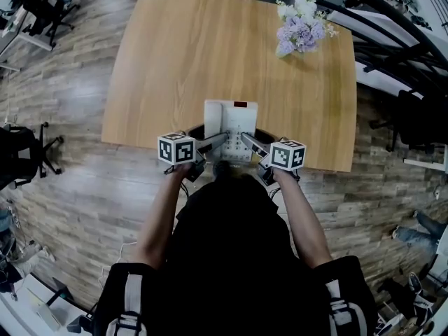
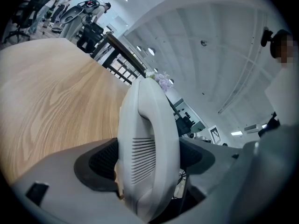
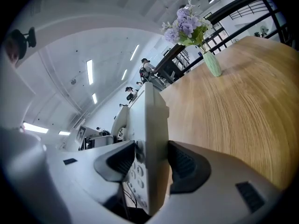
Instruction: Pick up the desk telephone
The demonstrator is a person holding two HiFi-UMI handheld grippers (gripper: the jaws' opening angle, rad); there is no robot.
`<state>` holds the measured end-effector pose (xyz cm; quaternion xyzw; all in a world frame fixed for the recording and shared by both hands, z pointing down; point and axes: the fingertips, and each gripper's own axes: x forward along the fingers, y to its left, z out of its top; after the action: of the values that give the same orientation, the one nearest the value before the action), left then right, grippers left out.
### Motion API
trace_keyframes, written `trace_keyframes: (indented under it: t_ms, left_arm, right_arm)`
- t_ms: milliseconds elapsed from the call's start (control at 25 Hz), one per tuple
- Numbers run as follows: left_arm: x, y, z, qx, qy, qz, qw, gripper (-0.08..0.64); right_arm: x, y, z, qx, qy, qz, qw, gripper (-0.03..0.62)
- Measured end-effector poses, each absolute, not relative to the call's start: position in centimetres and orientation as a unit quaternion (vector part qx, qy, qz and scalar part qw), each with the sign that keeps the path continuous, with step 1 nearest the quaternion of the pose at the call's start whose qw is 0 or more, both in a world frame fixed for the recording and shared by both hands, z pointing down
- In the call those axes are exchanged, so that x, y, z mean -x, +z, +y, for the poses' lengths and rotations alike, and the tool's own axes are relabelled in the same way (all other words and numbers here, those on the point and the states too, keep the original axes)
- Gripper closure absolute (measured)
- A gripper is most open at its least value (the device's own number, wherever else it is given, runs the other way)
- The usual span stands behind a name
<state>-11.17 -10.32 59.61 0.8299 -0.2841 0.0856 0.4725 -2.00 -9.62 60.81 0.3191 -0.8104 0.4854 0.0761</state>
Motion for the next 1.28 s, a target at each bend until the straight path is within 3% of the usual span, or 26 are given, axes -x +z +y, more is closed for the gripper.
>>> trace_keyframes:
  t_ms: [1280]
  left_arm:
    - [5.8,55.2,-3.5,-0.823,0.082,-0.345,0.443,0.172]
  right_arm:
    - [-3.3,56.5,-3.6,-0.268,0.453,-0.847,0.072,0.360]
